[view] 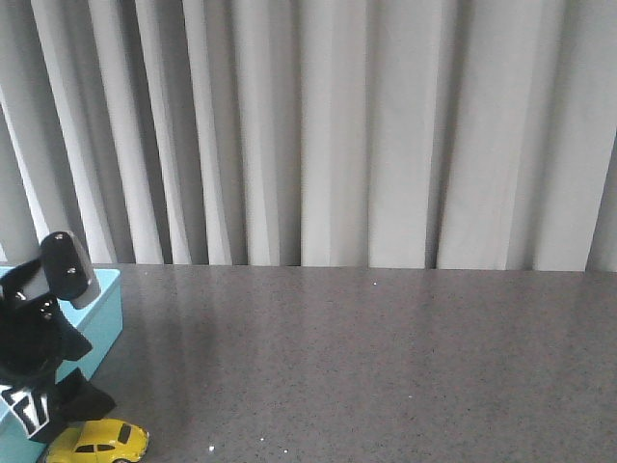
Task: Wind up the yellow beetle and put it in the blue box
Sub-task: 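Lower the left gripper over the beetle beside the box and grasp it, then lift the beetle with the left gripper over the blue box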
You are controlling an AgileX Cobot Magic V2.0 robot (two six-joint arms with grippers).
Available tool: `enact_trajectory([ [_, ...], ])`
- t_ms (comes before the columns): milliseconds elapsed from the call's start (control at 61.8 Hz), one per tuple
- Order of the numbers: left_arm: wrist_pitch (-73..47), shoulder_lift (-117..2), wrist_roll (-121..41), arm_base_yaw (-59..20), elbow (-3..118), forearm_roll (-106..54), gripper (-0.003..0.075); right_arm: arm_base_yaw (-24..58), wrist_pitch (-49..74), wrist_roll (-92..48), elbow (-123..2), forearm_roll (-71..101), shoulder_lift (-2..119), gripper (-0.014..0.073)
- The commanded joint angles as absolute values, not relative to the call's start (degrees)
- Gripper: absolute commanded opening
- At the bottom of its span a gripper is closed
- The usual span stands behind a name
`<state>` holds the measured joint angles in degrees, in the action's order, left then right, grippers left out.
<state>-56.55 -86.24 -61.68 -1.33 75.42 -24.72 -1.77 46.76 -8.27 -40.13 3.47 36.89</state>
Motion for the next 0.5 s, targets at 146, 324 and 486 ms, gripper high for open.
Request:
enact_trajectory([
  [146, -55.90, -92.82, -63.60, -3.47, 80.32, -24.88, 0.0552, -1.73, 43.36, -8.48, -41.52, 3.50, 36.88, 0.0561],
  [324, -55.91, -97.80, -63.65, -5.87, 81.81, -20.53, 0.0552, -1.73, 43.36, -8.48, -41.52, 3.48, 36.88, 0.0561],
  [486, -55.67, -100.80, -63.59, -5.81, 83.08, -19.31, 0.0552, -1.73, 43.36, -8.48, -41.52, 3.48, 36.88, 0.0561],
])
